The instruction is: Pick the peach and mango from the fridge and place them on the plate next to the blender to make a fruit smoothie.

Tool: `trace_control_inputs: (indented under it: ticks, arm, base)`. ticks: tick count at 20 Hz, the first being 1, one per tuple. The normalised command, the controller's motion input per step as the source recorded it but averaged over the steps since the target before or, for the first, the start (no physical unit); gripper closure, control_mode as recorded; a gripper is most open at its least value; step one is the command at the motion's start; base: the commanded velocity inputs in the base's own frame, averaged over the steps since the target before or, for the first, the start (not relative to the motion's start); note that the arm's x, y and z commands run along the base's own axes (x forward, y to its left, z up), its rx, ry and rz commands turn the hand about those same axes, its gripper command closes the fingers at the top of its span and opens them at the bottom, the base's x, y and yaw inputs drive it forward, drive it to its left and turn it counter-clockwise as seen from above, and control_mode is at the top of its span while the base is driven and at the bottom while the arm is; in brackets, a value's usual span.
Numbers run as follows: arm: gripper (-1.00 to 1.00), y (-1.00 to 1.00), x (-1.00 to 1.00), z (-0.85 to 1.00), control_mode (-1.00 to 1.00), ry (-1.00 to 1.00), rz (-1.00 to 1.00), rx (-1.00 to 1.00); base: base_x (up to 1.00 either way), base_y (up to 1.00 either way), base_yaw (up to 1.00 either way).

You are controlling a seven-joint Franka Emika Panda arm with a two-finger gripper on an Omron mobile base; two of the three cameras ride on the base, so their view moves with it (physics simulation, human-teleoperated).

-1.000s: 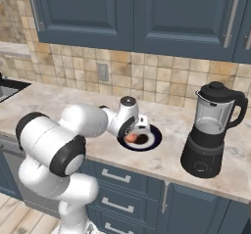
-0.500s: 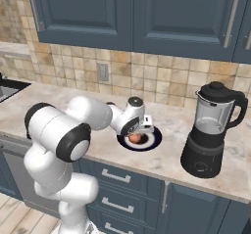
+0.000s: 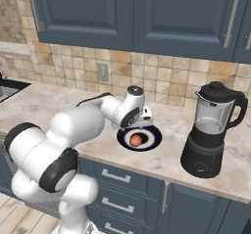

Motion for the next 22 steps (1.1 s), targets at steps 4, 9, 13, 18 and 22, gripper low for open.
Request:
trace_control_inputs:
  ticks: [4, 9, 13, 18, 22]
  arm:
    - [-1.0, 0.91, -0.87, 0.36, -1.0, 0.02, -0.01, 0.0]
    - [-1.0, 0.99, -0.83, 0.13, -1.0, 0.08, -0.07, 0.0]
    - [-1.0, 0.36, -0.93, 0.0, -1.0, 0.0, -0.08, 0.02]
    - [-1.0, 0.32, -0.72, 0.0, -1.0, 0.0, -0.11, 0.01]
    - [-1.0, 0.06, 0.0, 0.0, -1.0, 0.0, 0.0, -0.01]
  base:
    - [0.0, 0.0, 0.0]
    - [0.0, 0.0, 0.0]
    - [0.0, 0.0, 0.0]
    - [0.0, 0.0, 0.0]
    - [0.0, 0.0, 0.0]
